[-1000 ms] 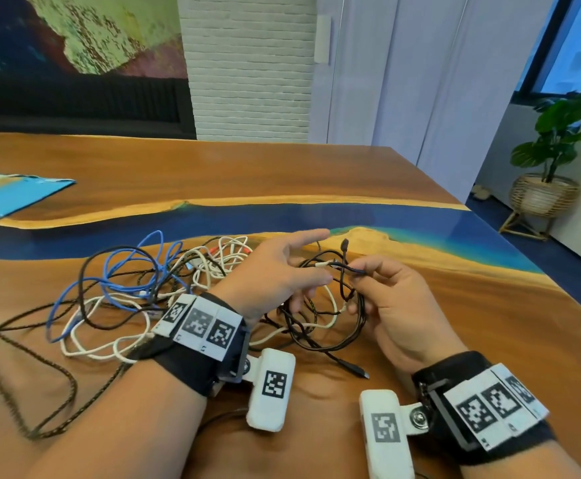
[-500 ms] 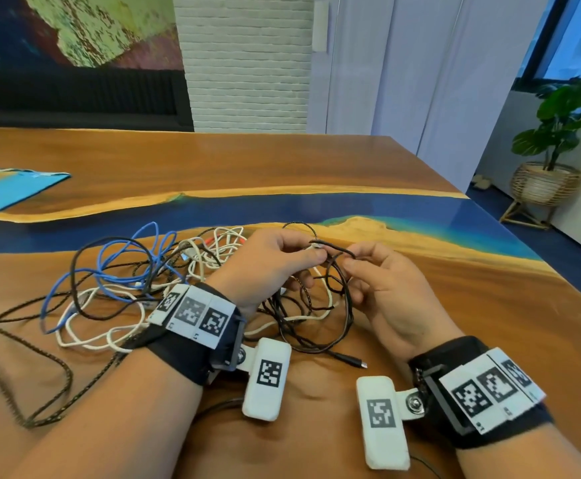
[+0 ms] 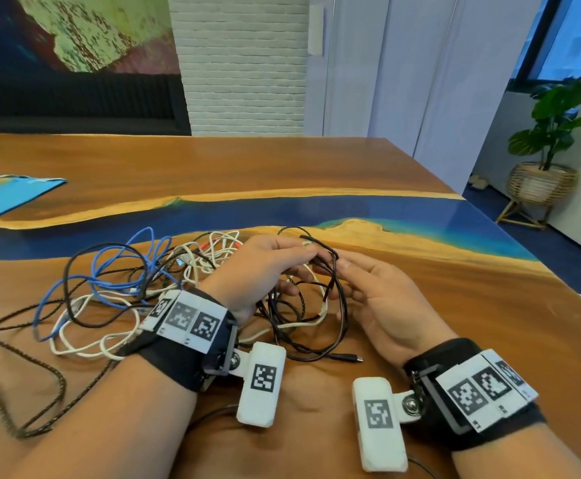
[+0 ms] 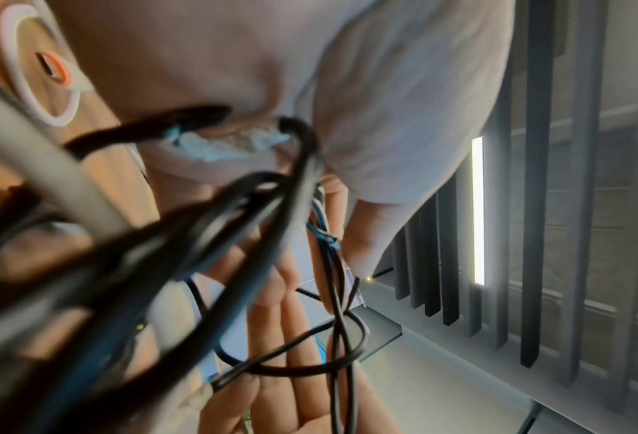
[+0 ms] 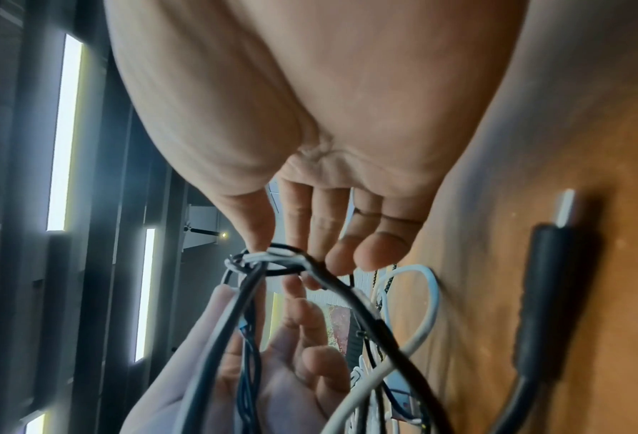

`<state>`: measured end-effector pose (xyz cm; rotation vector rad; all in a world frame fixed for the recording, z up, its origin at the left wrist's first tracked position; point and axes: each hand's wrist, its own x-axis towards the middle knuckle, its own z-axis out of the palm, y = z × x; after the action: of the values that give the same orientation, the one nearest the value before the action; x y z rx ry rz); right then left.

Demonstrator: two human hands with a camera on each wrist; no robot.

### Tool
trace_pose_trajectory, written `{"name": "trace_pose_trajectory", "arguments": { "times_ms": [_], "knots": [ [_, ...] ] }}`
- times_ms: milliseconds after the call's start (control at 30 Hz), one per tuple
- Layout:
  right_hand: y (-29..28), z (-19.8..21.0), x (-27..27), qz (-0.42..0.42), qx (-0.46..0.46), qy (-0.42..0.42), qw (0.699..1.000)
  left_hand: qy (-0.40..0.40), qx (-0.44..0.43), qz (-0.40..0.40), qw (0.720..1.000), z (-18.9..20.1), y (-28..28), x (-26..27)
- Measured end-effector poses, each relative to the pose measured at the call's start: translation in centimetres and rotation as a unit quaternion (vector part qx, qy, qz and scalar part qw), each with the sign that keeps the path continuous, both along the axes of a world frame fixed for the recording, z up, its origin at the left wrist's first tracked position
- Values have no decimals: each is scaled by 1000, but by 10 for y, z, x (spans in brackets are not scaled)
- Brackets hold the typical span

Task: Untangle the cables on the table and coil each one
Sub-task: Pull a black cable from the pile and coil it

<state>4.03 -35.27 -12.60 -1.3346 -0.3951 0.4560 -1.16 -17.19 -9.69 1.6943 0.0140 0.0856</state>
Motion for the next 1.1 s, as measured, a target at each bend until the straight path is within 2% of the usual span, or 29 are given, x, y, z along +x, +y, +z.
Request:
{"name": "trace_pose_trajectory", "arguments": {
  "times_ms": [100, 300, 500, 667, 767, 867, 967, 1100],
  "knots": [
    [-1, -2, 1, -1, 6, -18, 1000, 17, -2, 8, 1000, -1, 0, 1],
    [-1, -5, 2, -11, 17, 0, 1000, 21, -32, -7, 999, -3, -3, 1],
    [-1, -1, 6, -65, 39, 22, 997, -5, -78, 16, 997, -4, -4, 4],
    [-5, 4, 3, -38, 59, 16, 997, -37, -100, 39, 994, -3, -3, 5],
    [-5, 4, -1, -14, 9, 2, 1000, -42, -92, 31, 994, -3, -4, 4],
    [-4, 4, -2, -50, -31, -36, 998, -46, -64, 32, 996, -2, -4, 2],
    [-4, 4, 2, -92, -17, -28, 995, -67, -49, 100, 992, -2, 1, 6],
    [-12, 12, 9, -165, 50, 15, 985, -83, -106, 226, 965, -1, 16, 13]
  ]
}}
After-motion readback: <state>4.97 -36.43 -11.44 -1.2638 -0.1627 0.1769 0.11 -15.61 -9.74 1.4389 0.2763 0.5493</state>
